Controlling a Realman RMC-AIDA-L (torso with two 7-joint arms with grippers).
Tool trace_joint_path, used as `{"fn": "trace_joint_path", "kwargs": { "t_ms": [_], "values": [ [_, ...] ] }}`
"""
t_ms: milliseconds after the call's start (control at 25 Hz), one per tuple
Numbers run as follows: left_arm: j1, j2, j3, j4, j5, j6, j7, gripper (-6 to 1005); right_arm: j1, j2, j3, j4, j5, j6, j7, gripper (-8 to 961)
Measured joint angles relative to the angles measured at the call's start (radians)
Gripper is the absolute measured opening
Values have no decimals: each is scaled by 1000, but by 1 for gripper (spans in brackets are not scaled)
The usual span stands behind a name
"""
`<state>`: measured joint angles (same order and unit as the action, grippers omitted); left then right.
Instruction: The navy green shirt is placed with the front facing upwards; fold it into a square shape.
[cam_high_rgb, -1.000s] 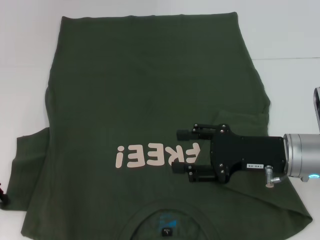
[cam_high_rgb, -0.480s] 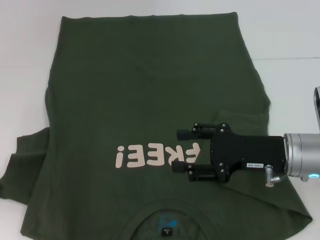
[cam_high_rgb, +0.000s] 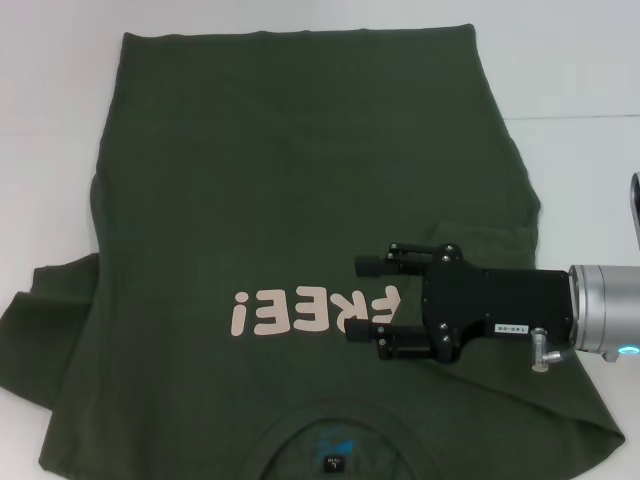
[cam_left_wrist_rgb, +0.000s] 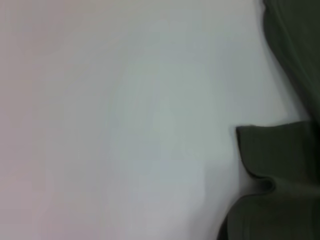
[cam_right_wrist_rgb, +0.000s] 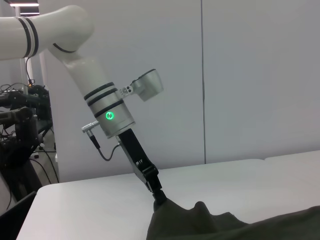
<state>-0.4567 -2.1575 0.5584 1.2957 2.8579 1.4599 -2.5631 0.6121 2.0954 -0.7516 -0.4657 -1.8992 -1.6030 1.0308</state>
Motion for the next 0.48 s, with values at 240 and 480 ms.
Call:
{"fn": "trace_joint_path", "kwargs": {
  "t_ms": [240,480],
  "values": [
    [7,3,-5,4,0,-28,0,1,1,0,0,-2,0,6,2,765],
    [10,9,-23,12,0,-55,-3,0,5,0,0,-3,0,7,2,765]
  ]
}}
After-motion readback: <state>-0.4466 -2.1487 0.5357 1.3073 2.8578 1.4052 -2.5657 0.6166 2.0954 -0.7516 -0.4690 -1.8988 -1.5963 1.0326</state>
